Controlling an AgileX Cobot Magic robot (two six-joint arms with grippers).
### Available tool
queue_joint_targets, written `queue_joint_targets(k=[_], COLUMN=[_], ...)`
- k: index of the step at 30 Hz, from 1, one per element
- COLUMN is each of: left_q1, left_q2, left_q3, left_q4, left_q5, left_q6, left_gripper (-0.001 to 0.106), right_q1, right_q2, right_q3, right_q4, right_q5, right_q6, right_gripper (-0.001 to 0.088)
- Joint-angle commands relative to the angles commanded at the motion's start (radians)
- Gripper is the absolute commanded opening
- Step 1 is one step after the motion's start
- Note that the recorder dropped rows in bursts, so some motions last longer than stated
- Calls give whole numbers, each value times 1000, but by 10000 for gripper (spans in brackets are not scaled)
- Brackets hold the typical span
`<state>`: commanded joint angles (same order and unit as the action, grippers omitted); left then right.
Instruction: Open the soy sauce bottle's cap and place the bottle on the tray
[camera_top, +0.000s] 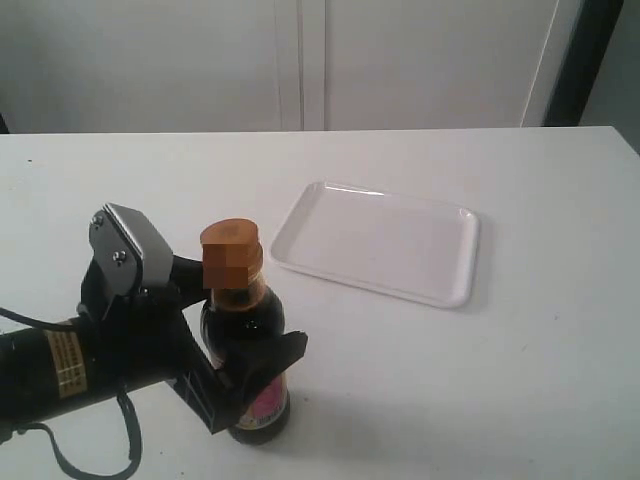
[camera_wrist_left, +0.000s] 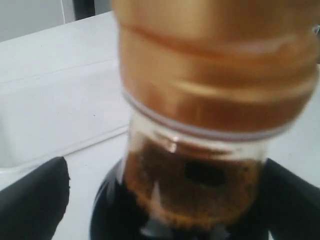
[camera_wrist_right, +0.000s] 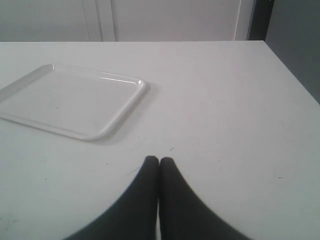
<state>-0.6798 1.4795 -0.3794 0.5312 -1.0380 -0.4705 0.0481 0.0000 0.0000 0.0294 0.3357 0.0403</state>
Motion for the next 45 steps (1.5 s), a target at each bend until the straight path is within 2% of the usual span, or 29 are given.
queue_joint_targets(k=[11,13,15,16,19,20,38,42,45], left_q1=[0,0,0,0,0,0,0,0,0], left_q2=[57,57,57,57,57,57,57,57,57], left_q3=[0,0,0,0,0,0,0,0,0], left_q4=[4,25,70,89,112,117,119,119,119], left_q5=[-7,-7,-7,-6,-6,-6,-7,-7,-7], left_q6=[7,7,7,7,7,12,42,42,42], left_gripper=[785,640,426,278,41,1,0,0,0], right_q1=[0,0,0,0,0,0,0,0,0], right_q2=[0,0,0,0,0,0,0,0,0], right_q3=[0,0,0,0,0,0,0,0,0], right_q4=[0,0,0,0,0,0,-17,-21,-15], right_q5=[0,0,0,0,0,0,-10,-95,-240], right_q6=[0,0,0,0,0,0,-23,-40,-24], right_gripper=[0,0,0,0,0,0,0,0,0])
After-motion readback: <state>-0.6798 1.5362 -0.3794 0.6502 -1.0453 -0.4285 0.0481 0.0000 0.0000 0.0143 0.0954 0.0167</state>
